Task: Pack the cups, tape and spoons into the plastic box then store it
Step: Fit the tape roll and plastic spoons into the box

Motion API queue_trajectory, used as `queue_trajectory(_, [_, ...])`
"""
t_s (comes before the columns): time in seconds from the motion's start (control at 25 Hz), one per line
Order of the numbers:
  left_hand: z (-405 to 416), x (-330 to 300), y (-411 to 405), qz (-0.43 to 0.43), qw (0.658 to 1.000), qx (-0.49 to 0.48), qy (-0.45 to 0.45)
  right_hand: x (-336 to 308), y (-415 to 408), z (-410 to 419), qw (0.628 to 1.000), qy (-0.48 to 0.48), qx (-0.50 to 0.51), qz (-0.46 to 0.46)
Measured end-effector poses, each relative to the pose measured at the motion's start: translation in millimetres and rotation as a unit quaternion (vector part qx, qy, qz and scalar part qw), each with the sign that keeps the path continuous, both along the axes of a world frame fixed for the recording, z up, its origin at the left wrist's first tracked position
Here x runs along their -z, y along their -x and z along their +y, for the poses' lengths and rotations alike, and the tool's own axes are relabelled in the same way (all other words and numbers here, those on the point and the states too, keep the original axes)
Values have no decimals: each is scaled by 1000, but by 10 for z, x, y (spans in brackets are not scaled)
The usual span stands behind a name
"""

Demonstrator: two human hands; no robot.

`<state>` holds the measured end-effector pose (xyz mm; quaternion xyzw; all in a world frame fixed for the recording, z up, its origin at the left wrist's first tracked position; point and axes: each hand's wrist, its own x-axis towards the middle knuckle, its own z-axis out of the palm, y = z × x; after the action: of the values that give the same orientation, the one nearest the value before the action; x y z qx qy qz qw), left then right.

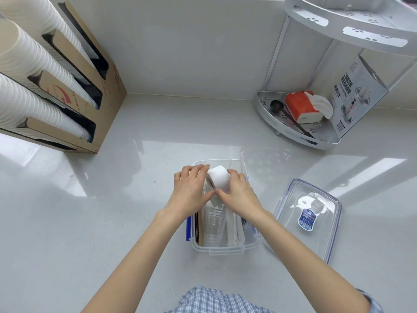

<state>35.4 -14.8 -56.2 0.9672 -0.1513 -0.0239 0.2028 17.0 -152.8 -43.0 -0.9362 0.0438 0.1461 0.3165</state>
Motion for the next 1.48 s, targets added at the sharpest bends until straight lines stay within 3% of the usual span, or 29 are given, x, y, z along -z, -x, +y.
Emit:
queue_trajectory(0.6, [2,72,-28,5,1000,7,-15,72,-45,-32,995,-96,22,-6])
queue_trajectory(0.92, [60,15,23,-12,1000,-10,-12,86,56,73,989,1,-60,-133])
queue_trajectory(1.08, [43,18,31,-20,999,8,-48,152,101,102,986,24,-95,-138])
queue_trajectory(1.28, [67,46,56,-25,994,14,-102,190,76,58,986,-29,-121,-113])
queue_trajectory(1.48, [28,25,38,-21,996,-5,-87,-13,-11,-145,979,-92,-2,-179])
